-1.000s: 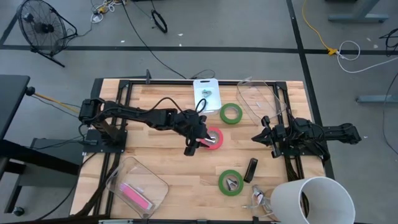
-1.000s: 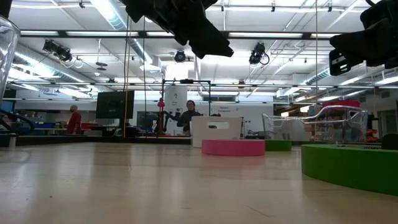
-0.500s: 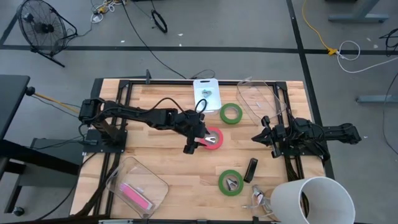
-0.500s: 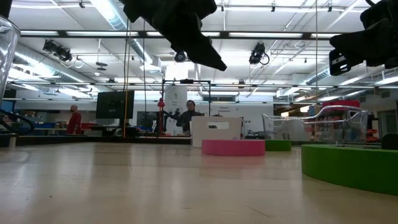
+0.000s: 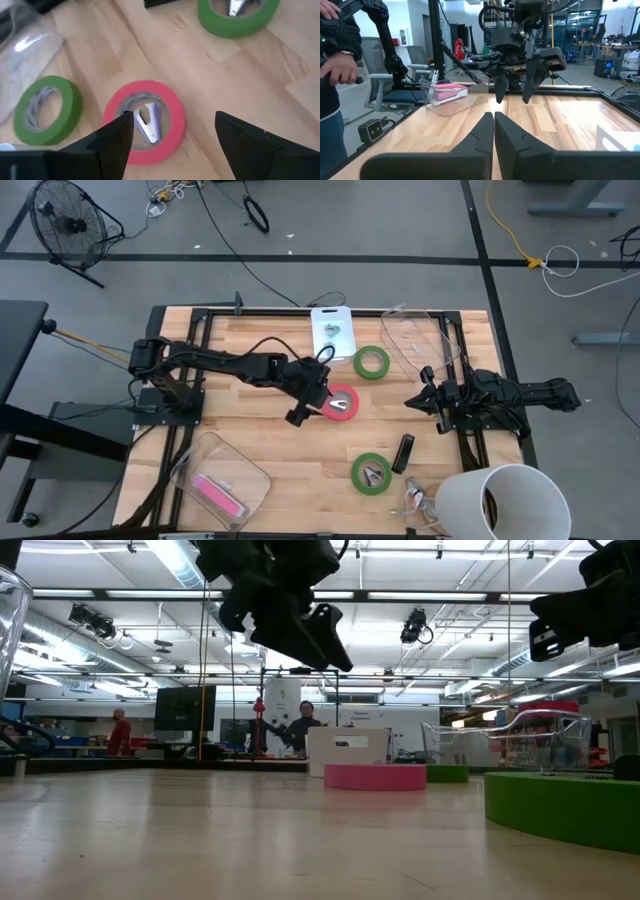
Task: Pick and place Stapler, Stapler remover, tape
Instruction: Put the pink tape into the top transparent bin
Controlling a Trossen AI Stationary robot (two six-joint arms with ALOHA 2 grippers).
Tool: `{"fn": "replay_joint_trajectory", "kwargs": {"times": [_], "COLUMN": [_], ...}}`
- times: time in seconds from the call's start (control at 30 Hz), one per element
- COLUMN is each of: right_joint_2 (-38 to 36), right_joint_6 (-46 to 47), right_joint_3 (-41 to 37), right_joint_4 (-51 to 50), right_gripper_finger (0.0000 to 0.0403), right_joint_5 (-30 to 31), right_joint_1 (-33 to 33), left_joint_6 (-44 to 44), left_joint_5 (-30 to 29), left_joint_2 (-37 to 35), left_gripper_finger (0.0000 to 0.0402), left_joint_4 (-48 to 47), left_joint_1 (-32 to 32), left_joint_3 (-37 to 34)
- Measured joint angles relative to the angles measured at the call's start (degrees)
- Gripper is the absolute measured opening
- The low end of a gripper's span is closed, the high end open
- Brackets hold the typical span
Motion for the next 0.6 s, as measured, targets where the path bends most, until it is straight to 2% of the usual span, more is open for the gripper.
{"fn": "replay_joint_trajectory", "kwargs": {"times": [0.27,0.6], "right_joint_2": [-0.02,-0.02], "right_joint_6": [0.00,0.00], "right_joint_3": [-0.01,0.00], "right_joint_4": [0.00,0.01], "right_gripper_finger": [0.0020,0.0020], "right_joint_5": [0.02,0.02], "right_joint_1": [0.00,0.00], "left_joint_6": [0.95,3.72], "left_joint_5": [3.20,3.70], "left_joint_2": [3.98,9.46], "left_gripper_finger": [0.0278,0.0277], "left_joint_4": [0.82,2.73], "left_joint_1": [0.03,-0.45], "left_joint_3": [0.00,-0.04]}}
